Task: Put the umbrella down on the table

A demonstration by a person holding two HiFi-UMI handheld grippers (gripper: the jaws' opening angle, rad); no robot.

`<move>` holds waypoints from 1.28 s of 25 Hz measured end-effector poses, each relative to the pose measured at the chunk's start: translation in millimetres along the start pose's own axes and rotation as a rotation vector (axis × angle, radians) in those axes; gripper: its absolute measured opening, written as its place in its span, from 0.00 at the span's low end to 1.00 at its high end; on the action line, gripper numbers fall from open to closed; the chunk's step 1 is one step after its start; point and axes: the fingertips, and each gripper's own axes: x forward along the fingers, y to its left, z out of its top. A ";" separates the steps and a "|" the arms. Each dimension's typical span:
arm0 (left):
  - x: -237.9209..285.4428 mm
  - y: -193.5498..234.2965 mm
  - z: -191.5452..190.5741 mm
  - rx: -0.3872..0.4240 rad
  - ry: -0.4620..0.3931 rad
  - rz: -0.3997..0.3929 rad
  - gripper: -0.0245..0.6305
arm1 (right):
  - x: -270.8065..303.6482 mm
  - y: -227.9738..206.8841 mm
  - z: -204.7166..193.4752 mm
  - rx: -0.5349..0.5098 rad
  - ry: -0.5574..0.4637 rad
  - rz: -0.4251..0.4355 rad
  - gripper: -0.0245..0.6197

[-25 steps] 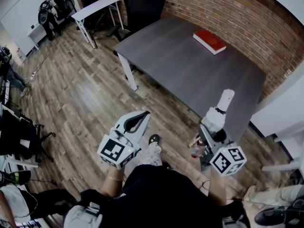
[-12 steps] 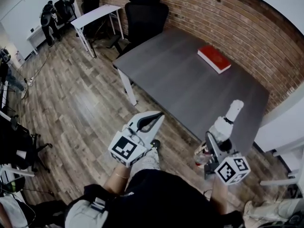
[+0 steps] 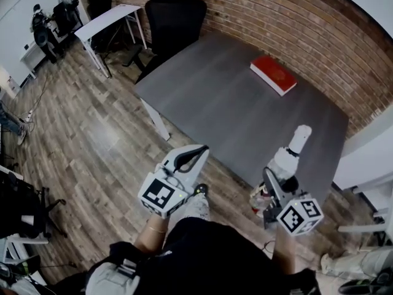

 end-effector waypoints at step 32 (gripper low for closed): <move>190.7 143.9 14.9 0.010 0.022 -0.276 0.04 | 137.2 -96.5 54.7 0.110 -0.048 -0.309 0.48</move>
